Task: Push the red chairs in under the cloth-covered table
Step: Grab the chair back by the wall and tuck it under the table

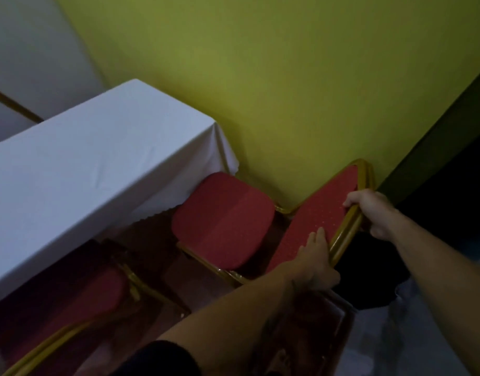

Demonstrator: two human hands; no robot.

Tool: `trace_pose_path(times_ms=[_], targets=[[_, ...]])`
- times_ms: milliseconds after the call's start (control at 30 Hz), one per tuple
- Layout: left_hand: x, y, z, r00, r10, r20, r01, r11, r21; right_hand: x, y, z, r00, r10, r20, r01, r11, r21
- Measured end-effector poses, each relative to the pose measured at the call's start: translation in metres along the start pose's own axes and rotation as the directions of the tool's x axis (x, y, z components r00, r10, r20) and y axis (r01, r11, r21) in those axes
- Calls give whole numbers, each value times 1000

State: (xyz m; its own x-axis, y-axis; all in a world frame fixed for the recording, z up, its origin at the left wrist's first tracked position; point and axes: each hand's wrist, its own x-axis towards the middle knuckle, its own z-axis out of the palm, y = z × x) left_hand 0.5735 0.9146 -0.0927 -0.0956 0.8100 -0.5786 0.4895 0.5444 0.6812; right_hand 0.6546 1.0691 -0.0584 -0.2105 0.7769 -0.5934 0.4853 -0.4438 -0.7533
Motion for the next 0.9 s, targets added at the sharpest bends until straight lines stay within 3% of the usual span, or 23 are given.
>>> trace_pose_path(times_ms=[500, 900], targets=[[-66, -68, -6, 1000, -7, 16, 7, 1000, 23, -52, 28, 64, 995, -15, 97, 12, 999, 38], [-134, -118, -57, 1000, -12, -10, 13, 999, 36, -88, 33, 146, 990, -76, 117, 66, 994, 88]])
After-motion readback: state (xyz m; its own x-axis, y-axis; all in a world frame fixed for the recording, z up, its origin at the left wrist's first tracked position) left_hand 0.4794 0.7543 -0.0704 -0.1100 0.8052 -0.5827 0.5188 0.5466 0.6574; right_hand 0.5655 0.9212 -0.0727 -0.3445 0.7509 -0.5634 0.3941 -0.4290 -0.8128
